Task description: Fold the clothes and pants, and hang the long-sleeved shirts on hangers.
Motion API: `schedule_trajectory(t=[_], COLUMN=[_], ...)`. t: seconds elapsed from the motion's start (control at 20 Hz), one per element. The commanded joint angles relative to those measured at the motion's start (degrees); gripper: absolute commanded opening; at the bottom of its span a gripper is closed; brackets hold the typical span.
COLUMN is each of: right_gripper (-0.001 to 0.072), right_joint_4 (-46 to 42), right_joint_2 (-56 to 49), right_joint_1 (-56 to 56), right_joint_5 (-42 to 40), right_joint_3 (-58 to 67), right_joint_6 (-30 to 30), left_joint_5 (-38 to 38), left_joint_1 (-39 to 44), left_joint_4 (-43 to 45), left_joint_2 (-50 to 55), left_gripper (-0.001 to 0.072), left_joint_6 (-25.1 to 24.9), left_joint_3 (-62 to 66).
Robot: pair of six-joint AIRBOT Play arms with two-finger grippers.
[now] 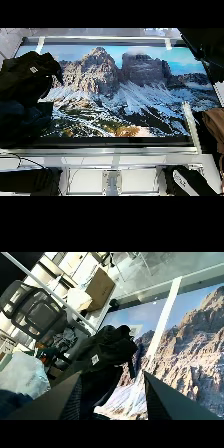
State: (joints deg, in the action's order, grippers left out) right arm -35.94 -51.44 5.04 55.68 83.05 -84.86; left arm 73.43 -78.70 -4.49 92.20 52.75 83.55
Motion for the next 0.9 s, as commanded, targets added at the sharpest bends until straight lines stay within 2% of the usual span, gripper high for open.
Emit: schedule_trajectory(t=[0.0, 0.05, 0.15, 0.3, 0.4, 0.65, 0.85], right_gripper=[0.0417, 0.0417, 0.0416, 0.0416, 0.0416, 0.0416, 0.0416], right_joint_4=[-1.92, -4.68, -14.16, -30.34, -38.21, -47.93, -48.70], right_joint_2=[0.52, 0.50, 0.50, 0.50, 0.39, -1.22, -3.10], right_joint_1=[0.00, 0.00, 0.00, 0.00, 0.07, 6.08, 15.67], right_joint_5=[1.75, 2.86, 4.66, 6.19, 6.36, 6.49, 6.56], right_joint_3=[1.62, 2.99, 6.10, 9.09, 9.14, 9.11, 9.11], right_joint_6=[6.62, 8.90, 9.81, 9.75, 9.77, 9.77, 9.75], left_joint_5=[3.69, 3.23, -0.68, -13.20, -21.16, -39.39, -52.15], left_joint_1=[7.85, 11.96, 23.02, 44.19, 61.16, 105.37, 127.16], left_joint_4=[-3.28, -3.28, -3.19, -0.07, 4.42, 21.62, 20.76], left_joint_2=[-14.64, -18.05, -23.37, -27.19, -26.88, -17.79, -2.21], left_gripper=[0.0017, 0.0018, 0.0017, 0.0017, 0.0018, 0.0017, 0.0018], left_joint_6=[-4.20, -4.20, -4.17, -3.61, -3.48, -1.09, -0.66], left_joint_3=[0.04, 0.04, 0.04, 0.04, 0.04, 0.04, 0.04])
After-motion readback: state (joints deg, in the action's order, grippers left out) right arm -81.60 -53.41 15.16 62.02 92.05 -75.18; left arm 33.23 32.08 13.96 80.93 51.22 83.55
